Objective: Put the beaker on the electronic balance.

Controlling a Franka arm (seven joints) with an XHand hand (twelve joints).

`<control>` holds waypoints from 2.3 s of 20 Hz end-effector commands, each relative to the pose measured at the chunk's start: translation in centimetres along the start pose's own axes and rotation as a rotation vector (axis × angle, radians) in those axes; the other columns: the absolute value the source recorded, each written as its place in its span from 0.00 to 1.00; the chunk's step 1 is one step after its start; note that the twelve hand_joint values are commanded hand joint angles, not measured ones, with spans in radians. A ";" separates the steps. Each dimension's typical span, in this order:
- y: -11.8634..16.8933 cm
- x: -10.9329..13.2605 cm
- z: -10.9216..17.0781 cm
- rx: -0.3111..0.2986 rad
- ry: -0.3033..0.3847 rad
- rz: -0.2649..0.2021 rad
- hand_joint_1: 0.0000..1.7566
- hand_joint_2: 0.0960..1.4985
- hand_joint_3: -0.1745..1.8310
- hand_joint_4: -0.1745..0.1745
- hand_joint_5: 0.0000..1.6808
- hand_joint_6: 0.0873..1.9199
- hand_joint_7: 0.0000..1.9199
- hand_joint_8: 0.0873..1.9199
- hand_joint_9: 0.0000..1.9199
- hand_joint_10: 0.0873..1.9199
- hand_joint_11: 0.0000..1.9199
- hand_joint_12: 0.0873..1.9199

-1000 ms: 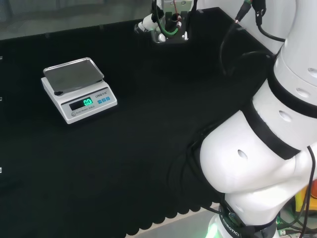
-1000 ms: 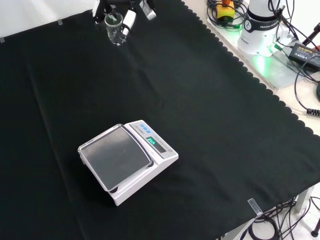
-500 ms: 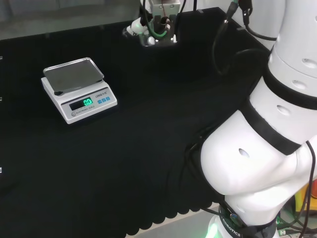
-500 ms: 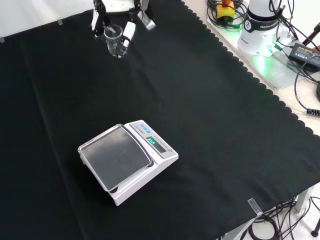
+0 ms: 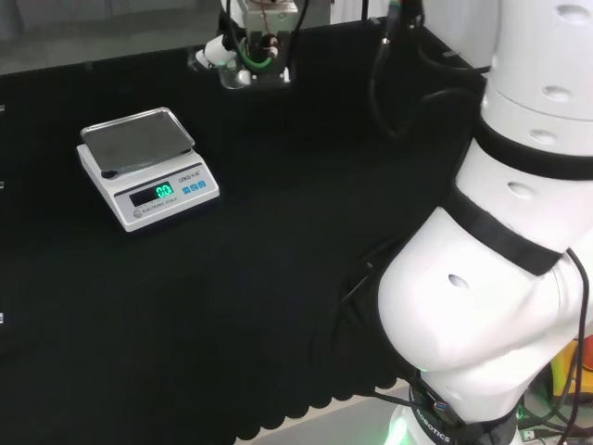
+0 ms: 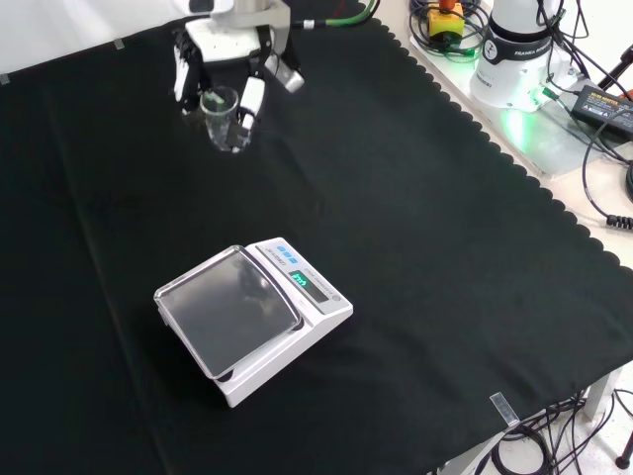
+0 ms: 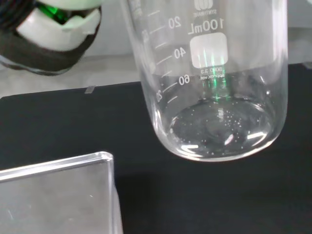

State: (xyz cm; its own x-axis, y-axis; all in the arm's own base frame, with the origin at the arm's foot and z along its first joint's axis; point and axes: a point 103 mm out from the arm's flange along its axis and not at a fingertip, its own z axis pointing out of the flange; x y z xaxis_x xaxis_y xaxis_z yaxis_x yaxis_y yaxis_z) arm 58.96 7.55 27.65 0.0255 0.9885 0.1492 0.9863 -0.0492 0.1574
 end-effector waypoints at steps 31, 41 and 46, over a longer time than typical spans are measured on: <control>6.0 14.4 13.6 -0.021 0.171 -0.177 0.61 0.52 0.43 0.00 0.83 0.38 0.95 0.18 1.00 0.23 0.86 0.35; 5.3 15.6 15.7 0.005 0.165 -0.176 0.61 0.55 0.40 0.00 0.85 0.35 0.96 0.18 1.00 0.24 0.86 0.35; 5.2 15.9 16.2 0.022 0.155 -0.181 0.61 0.55 0.40 0.00 0.85 0.35 0.96 0.18 1.00 0.24 0.86 0.35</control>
State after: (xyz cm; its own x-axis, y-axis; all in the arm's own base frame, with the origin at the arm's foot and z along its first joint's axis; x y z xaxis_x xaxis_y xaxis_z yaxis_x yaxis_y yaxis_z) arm 67.37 24.81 15.63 -0.1740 0.9456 0.2748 0.9734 0.1230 0.1932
